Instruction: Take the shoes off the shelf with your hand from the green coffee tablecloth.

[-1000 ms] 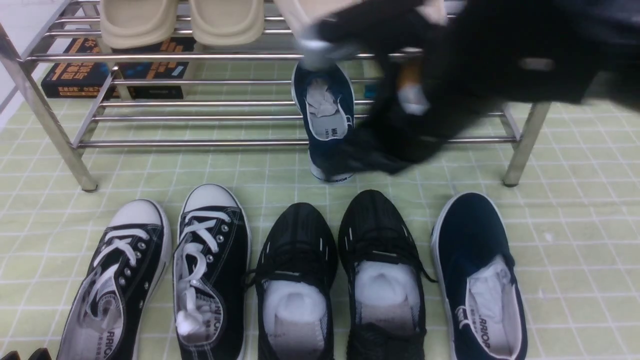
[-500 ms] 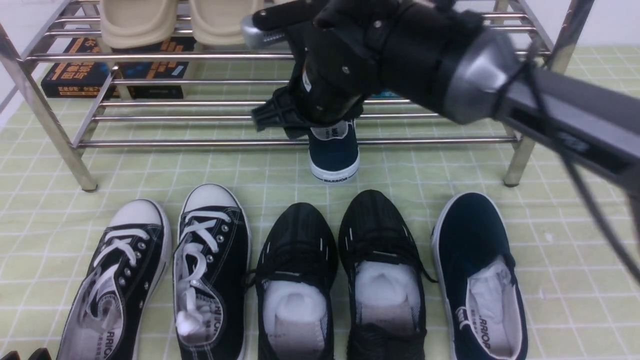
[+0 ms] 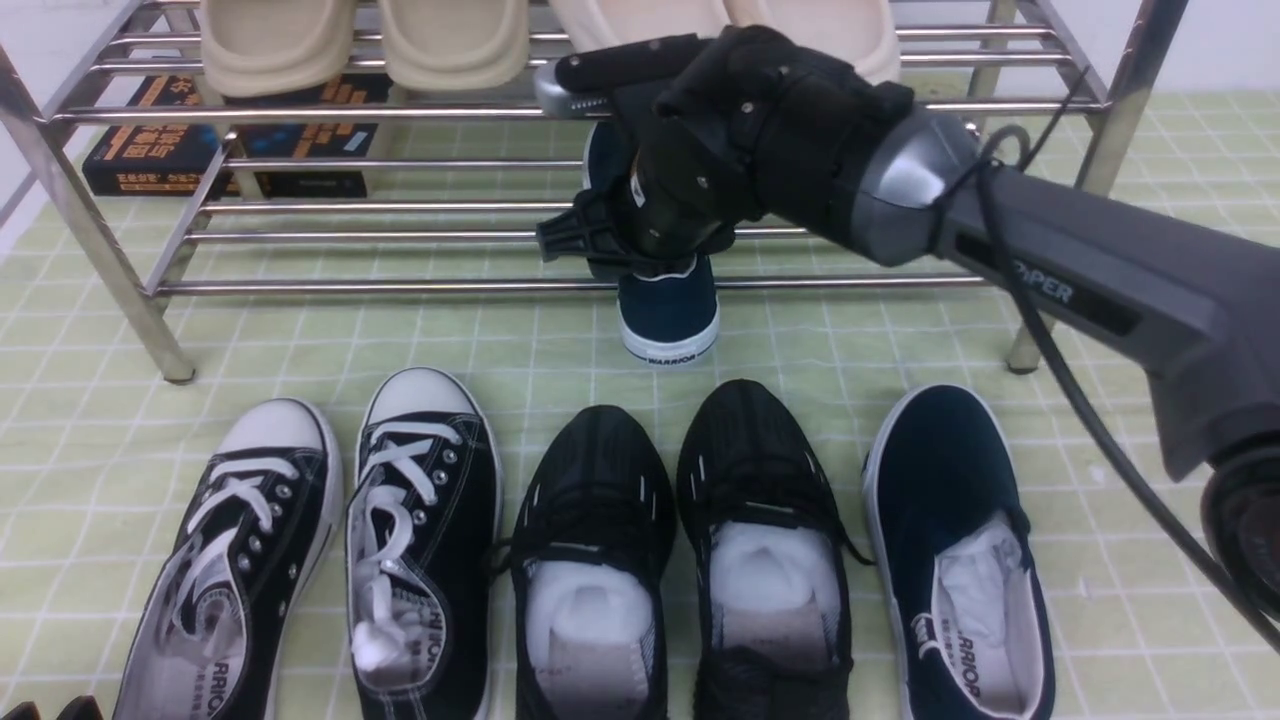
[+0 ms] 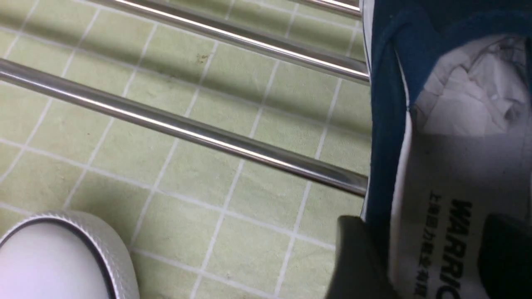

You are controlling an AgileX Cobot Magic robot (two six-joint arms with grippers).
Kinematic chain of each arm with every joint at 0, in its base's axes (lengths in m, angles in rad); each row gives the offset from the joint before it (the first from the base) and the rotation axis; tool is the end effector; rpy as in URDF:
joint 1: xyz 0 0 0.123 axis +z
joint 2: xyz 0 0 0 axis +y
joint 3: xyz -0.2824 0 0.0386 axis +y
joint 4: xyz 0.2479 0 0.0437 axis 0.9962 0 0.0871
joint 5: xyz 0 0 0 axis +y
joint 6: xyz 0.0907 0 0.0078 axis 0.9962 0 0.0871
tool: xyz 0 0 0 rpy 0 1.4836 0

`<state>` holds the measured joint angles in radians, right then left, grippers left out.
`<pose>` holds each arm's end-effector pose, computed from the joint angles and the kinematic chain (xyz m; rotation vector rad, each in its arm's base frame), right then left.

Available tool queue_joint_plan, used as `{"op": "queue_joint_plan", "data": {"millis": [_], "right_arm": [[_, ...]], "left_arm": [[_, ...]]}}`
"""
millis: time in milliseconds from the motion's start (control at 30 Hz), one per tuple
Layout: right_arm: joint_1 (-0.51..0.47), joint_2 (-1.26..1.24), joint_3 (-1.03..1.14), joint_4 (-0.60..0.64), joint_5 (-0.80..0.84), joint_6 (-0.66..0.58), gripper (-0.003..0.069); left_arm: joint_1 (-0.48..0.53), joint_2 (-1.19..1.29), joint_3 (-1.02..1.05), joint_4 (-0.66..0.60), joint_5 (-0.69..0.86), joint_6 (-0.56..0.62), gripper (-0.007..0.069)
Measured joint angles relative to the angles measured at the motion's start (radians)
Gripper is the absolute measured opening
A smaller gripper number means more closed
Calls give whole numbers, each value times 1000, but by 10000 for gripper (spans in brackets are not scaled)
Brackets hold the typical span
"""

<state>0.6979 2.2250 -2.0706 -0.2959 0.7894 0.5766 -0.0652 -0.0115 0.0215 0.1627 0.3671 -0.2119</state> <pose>0.4059 0.3158 0.2626 -0.3013 2.3775 0.2522 0.0529 0.0019 0.1739 -0.0355 1.8556 -0.0329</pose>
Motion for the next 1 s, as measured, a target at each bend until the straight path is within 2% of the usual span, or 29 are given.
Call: {"op": "queue_joint_plan", "data": {"millis": [200, 300, 533, 767, 1000], "right_arm": [[0, 14, 0, -9, -39, 1, 325], [1, 38, -6, -47, -80, 2, 267], [3, 37, -10, -44, -63, 2, 37], [16, -29, -1, -18, 69, -36, 37], [54, -125, -1, 70, 185, -93, 37]], "left_arm": [[0, 0, 0, 0, 0, 0, 242], [0, 0, 0, 0, 0, 0, 242], [0, 0, 0, 0, 0, 0, 242], [0, 0, 0, 0, 0, 0, 242], [0, 0, 0, 0, 0, 0, 242]]}}
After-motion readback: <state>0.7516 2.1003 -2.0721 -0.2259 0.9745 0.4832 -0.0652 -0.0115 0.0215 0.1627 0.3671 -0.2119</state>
